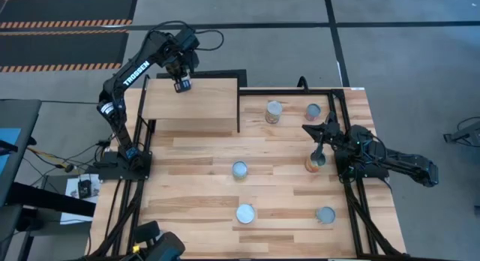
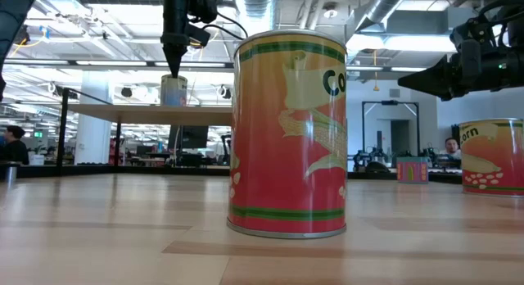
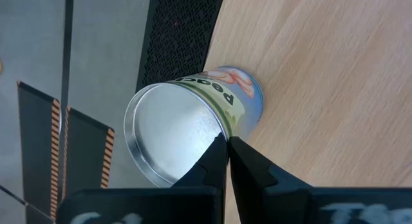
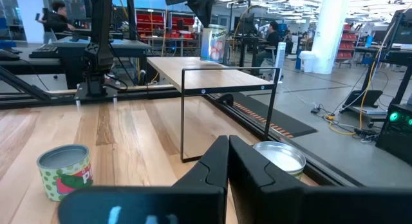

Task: Pick and place cans onto a shelf
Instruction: Put the left light blue can on the shelf

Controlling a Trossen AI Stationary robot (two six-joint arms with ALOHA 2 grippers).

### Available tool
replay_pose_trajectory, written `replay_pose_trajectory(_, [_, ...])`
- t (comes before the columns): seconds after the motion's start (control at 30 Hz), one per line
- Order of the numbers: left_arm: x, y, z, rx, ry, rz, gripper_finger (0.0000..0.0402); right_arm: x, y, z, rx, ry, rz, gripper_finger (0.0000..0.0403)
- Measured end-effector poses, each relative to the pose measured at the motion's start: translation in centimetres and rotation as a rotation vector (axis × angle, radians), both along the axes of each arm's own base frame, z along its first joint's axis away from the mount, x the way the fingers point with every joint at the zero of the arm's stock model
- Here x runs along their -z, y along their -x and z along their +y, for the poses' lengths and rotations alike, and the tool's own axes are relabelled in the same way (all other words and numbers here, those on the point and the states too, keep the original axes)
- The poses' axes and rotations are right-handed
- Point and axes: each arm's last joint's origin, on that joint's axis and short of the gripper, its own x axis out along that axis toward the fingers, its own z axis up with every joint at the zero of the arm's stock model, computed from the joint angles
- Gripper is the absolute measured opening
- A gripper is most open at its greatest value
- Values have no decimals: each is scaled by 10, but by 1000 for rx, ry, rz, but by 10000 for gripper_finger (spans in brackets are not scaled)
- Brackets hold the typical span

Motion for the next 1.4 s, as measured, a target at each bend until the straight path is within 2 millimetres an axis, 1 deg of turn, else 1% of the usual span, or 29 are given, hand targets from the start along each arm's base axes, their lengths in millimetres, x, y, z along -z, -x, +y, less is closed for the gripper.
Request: replay_pose_trajectory(1.4, [2,0,0,-45,11,1,0,0,0,0,0,0,0,33])
